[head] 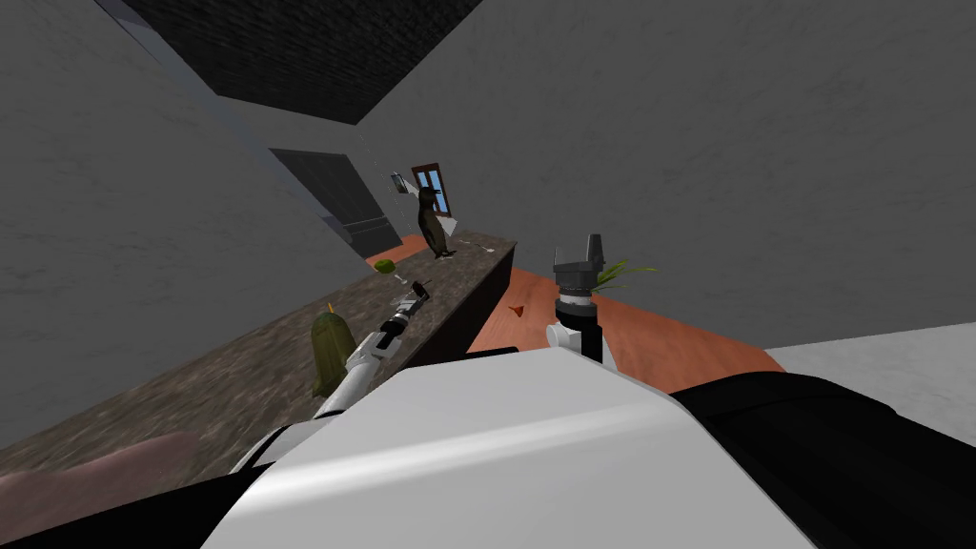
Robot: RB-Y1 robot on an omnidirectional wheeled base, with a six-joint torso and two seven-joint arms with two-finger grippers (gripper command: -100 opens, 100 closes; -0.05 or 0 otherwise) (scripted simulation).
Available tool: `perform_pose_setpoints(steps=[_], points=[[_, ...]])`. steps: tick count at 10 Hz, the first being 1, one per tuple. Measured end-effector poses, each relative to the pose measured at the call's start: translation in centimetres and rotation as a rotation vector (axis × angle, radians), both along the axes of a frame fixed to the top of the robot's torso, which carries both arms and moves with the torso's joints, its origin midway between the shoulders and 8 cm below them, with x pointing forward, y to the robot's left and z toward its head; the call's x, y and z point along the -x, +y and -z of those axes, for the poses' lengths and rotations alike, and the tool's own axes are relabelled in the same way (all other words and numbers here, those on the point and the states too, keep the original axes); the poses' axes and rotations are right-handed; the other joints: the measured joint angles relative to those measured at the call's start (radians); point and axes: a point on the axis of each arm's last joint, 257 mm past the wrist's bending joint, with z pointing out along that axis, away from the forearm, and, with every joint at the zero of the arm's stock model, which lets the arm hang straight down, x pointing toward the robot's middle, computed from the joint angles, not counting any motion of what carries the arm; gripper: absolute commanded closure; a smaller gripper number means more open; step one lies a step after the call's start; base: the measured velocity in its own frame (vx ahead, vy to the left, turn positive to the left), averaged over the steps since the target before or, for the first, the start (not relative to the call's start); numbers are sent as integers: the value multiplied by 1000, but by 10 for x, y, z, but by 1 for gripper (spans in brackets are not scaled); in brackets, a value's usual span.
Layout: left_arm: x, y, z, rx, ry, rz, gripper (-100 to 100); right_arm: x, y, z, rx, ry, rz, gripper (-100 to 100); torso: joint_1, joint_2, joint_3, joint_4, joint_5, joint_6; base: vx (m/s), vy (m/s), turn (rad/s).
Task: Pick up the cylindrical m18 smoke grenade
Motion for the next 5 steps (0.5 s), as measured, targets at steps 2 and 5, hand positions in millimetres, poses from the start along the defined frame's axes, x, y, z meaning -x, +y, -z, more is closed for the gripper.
perform_pose_setpoints(steps=[2, 5], points=[[-15, -11, 1, 2, -3, 22, -100, 0, 0, 0, 0, 0, 0, 0, 0, 0, 0, 0, 0, 0, -22, -1, 94], [-38, -25, 0, 2, -1, 46, -100, 0, 0, 0, 0, 0, 0, 0, 0, 0, 0, 0, 0, 0, -22, 1, 105]])
